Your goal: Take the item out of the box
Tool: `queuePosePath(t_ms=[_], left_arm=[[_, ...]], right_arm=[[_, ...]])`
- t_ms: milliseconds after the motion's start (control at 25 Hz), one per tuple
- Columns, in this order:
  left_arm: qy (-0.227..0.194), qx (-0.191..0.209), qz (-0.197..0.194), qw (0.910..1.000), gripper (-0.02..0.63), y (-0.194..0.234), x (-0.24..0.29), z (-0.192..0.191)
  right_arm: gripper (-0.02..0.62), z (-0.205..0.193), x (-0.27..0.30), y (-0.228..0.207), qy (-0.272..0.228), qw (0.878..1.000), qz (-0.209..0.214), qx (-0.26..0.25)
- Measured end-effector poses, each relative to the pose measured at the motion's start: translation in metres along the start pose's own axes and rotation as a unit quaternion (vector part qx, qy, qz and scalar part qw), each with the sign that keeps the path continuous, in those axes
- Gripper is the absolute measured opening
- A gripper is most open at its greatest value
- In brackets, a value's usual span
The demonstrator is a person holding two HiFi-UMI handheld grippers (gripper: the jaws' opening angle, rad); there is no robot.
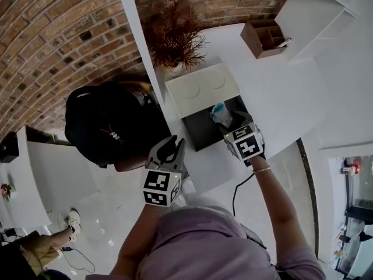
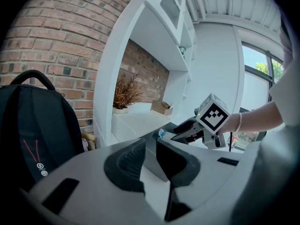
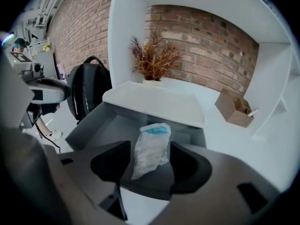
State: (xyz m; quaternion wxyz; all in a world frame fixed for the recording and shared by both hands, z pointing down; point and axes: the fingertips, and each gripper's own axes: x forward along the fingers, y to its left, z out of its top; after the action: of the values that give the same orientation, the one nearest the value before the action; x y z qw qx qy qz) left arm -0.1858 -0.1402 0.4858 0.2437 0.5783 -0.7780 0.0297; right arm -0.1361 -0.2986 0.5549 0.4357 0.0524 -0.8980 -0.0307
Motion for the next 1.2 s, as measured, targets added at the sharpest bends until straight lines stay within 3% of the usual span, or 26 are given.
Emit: queuePosePath(t_ms=[560,1200], left_arm=[[-0.003,-0.012,0.012,0.9999,0.055,0.007,-0.005,-0.004],[-0.006,-0.007,0.012,0.9999,0.055,0.008,-0.016,-0.004]], right_arm=[[0.260,-0.015,0.019,0.002,0.087,0.994,-0.013,-0.064],[0.145,-0.012,0.014,-0.002,0.073,0.991,-0.061,-0.098]])
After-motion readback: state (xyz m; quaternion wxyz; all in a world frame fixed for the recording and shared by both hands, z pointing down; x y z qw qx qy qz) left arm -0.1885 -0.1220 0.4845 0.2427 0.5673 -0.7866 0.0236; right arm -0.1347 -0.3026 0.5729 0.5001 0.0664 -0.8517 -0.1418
